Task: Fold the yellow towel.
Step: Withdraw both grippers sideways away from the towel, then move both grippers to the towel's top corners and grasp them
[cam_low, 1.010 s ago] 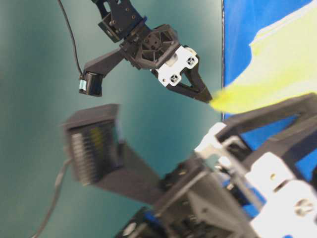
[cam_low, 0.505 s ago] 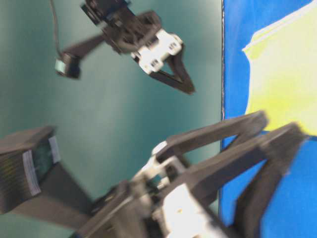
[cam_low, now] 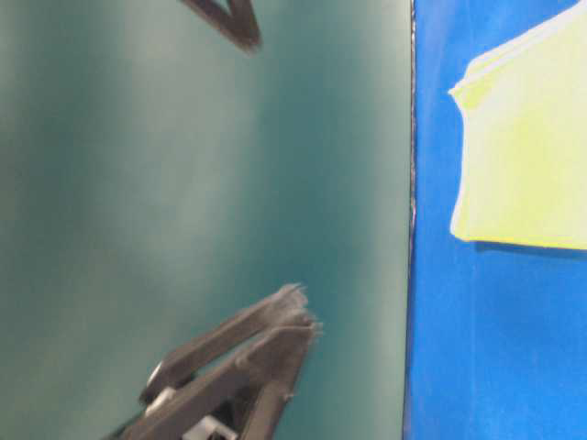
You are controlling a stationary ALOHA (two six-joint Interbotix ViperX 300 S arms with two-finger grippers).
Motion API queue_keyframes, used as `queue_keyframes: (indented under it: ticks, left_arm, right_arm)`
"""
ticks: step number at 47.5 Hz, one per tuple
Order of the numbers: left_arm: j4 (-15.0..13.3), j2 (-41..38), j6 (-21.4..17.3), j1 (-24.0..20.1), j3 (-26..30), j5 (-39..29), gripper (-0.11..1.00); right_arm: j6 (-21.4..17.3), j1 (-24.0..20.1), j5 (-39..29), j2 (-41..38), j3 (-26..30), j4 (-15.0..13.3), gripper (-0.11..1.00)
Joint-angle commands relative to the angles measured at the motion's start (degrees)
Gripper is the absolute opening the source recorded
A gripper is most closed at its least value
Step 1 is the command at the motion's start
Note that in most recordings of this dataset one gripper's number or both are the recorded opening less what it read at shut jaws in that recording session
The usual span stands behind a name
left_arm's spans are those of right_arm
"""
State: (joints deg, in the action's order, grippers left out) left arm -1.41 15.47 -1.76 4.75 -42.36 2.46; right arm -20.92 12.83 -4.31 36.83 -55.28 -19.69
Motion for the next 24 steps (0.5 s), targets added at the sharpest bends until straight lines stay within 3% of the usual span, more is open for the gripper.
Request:
queue_keyframes:
  ticks: [1, 14, 24]
  left_arm:
    - [0.0, 4.0, 0.2, -1.8, -2.2, 2.4, 0.68]
    - [0.0, 11.4, 0.8, -4.5, -11.1, 7.6, 0.68]
    - [-0.1, 11.2, 0.8, -4.6, -12.0, 9.4, 0.68]
  right_arm:
    - [-1.2, -2.1, 0.2, 4.0, -1.6, 0.2, 0.60]
    - [-5.0, -3.3, 3.0, 6.5, -9.0, 0.2, 0.60]
    - [-5.3, -3.3, 4.7, 5.3, -9.1, 0.1, 0.60]
